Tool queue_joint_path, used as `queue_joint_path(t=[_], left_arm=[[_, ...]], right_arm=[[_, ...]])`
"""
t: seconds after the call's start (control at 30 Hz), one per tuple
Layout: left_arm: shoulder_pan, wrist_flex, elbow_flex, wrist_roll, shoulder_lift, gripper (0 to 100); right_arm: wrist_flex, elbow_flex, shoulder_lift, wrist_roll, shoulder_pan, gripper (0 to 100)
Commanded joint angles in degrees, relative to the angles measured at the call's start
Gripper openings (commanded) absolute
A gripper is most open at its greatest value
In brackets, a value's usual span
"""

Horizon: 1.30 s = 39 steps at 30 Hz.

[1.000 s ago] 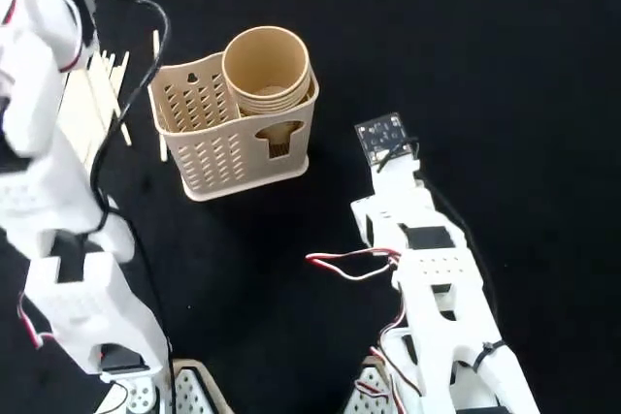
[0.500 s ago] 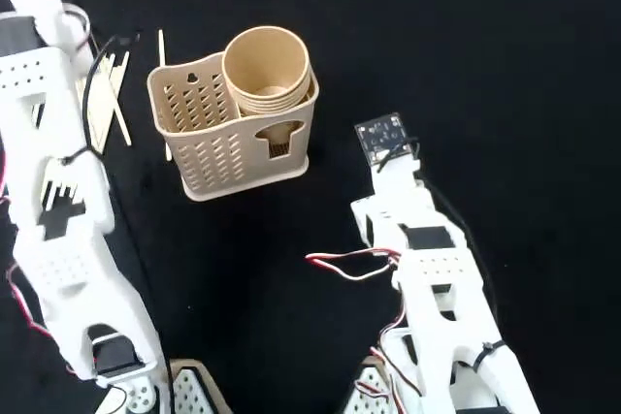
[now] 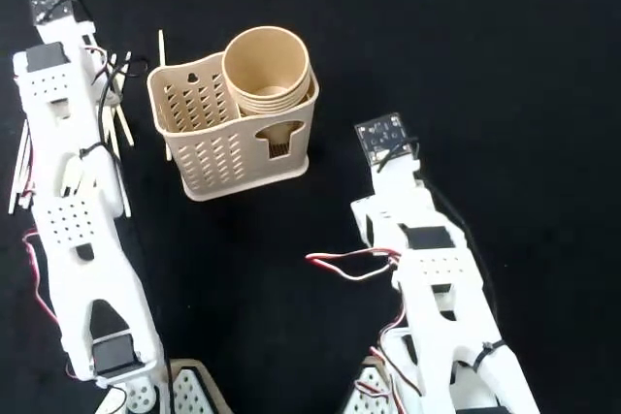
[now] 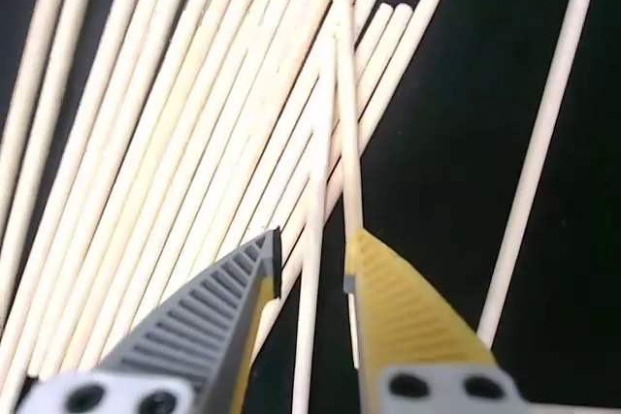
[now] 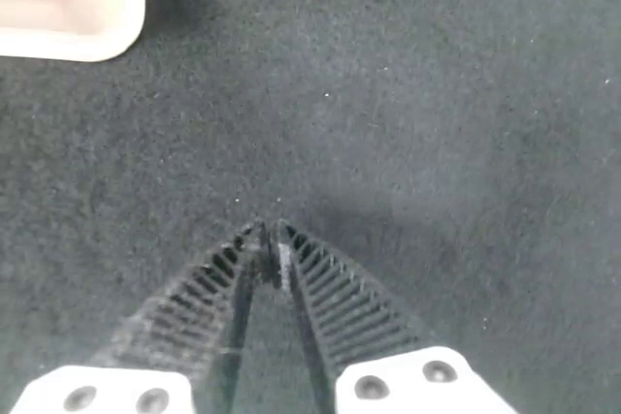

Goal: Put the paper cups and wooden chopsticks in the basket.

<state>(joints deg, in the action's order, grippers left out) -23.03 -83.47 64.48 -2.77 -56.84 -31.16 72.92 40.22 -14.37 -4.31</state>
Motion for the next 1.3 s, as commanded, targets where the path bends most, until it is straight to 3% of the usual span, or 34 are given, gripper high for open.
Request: queue_joint_path(t=[0.0,0.3,0.4,0.47,0.8,1.07,1.27], left_arm=[[-0.22,-2.2,8.92,-0.18,-2.73,13],[-1.89,-5.01,10.24,-0.18,-8.97,12],[-2.07,-4.84,10.24,-0.18,-9.14,3],[-1.71,-5.27,10.95,-0.18,-8.79,4],[0.66,-17.58,31.25,-0.09,-3.78,3],[0.92,-17.58,22.11,-0.44,15.47,3],[3.47,-17.58,4.44,-0.53,40.79,3]], right_arm=[[1.14,-0.13,1.71,-0.09,-0.62,1.5],[1.14,-0.04,1.71,-0.09,-0.62,1.5],[1.14,-0.04,1.71,-0.09,-0.62,1.5],[1.14,-0.04,1.71,-0.09,-0.62,1.5],[2.2,0.13,1.63,-0.09,-0.62,1.5],[2.29,0.13,1.54,-0.09,-0.62,1.5],[2.37,0.13,1.45,-0.18,-0.62,1.5]])
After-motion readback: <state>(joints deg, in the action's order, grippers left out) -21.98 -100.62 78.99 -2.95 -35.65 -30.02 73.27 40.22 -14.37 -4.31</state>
